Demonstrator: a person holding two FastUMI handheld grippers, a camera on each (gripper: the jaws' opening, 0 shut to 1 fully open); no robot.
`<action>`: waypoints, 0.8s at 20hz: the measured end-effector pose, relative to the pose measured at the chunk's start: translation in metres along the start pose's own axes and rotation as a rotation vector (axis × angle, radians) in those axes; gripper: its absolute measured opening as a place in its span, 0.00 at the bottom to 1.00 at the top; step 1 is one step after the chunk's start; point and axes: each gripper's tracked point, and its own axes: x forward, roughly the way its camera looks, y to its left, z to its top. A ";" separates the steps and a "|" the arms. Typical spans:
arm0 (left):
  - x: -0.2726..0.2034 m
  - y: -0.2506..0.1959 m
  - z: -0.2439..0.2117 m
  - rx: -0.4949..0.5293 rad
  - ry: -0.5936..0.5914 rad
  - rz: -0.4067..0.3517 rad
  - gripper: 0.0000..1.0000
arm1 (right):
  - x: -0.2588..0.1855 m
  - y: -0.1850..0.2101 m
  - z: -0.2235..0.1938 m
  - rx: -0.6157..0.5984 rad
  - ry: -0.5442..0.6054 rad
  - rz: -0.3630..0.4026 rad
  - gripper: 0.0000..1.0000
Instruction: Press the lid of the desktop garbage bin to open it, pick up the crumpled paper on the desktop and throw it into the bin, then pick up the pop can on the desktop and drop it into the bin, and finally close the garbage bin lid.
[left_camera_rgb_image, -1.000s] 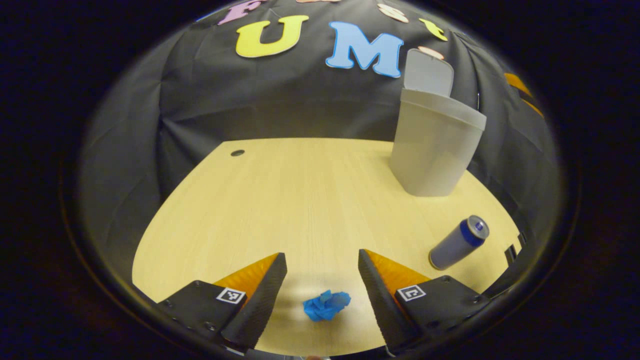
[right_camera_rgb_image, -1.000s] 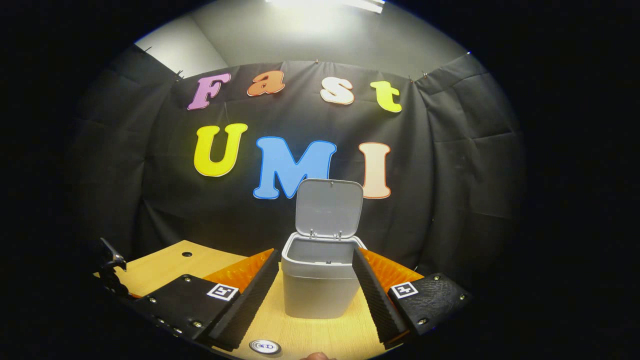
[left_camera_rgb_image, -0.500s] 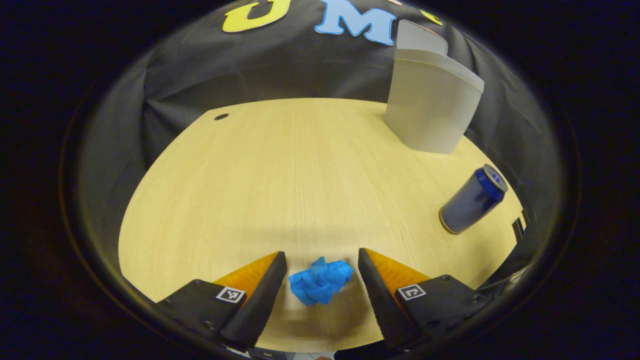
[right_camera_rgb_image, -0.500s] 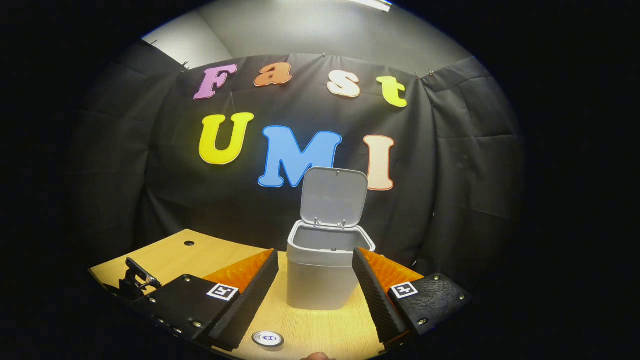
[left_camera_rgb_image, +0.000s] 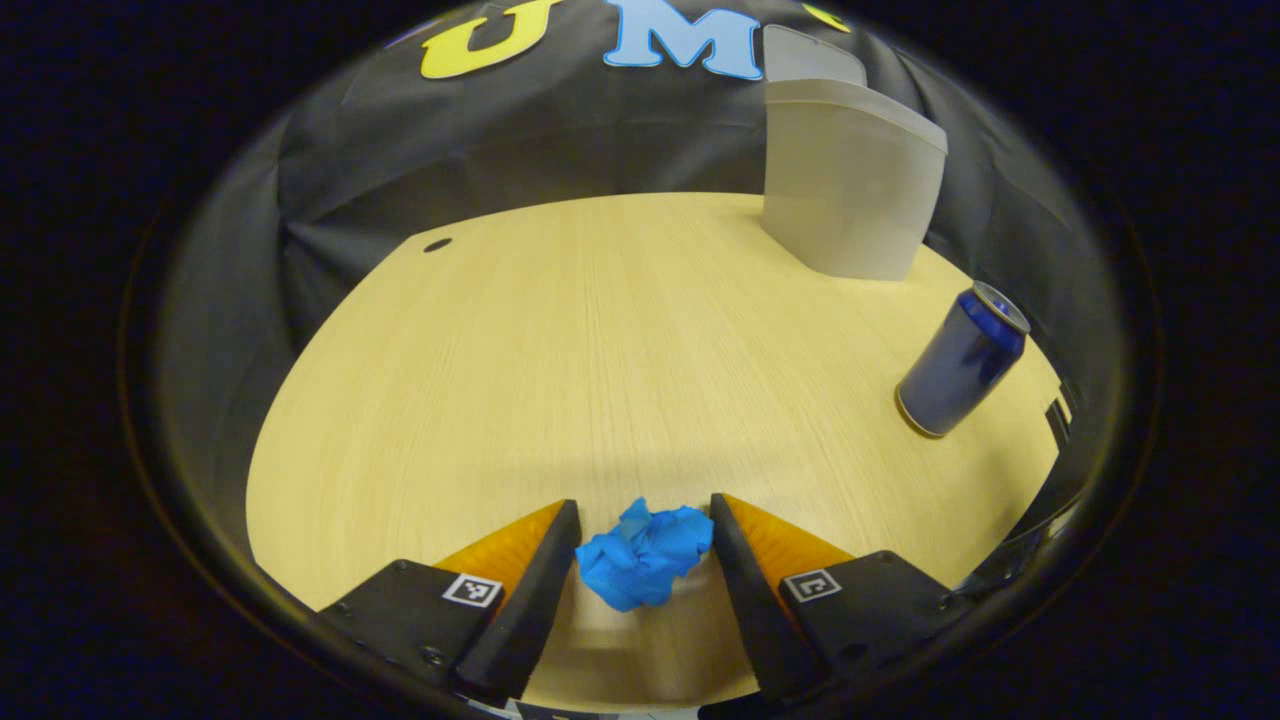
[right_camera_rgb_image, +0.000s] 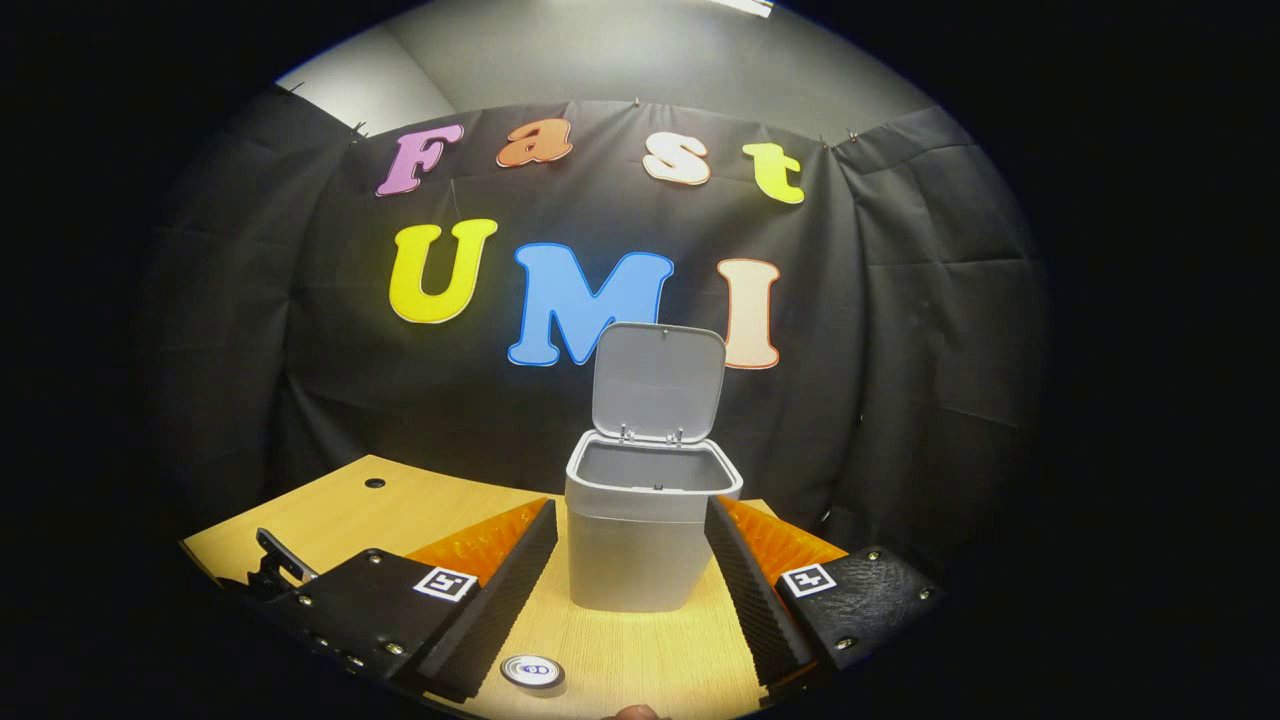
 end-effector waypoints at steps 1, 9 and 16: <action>-0.001 0.003 0.006 0.002 -0.015 0.003 0.82 | -0.001 0.000 -0.001 0.002 0.002 -0.001 0.95; -0.009 0.035 0.069 0.011 -0.033 0.022 0.49 | 0.001 -0.009 -0.008 0.019 0.020 -0.007 0.95; -0.035 0.077 0.187 -0.027 -0.093 0.048 0.28 | -0.001 -0.022 -0.005 0.030 0.006 -0.026 0.95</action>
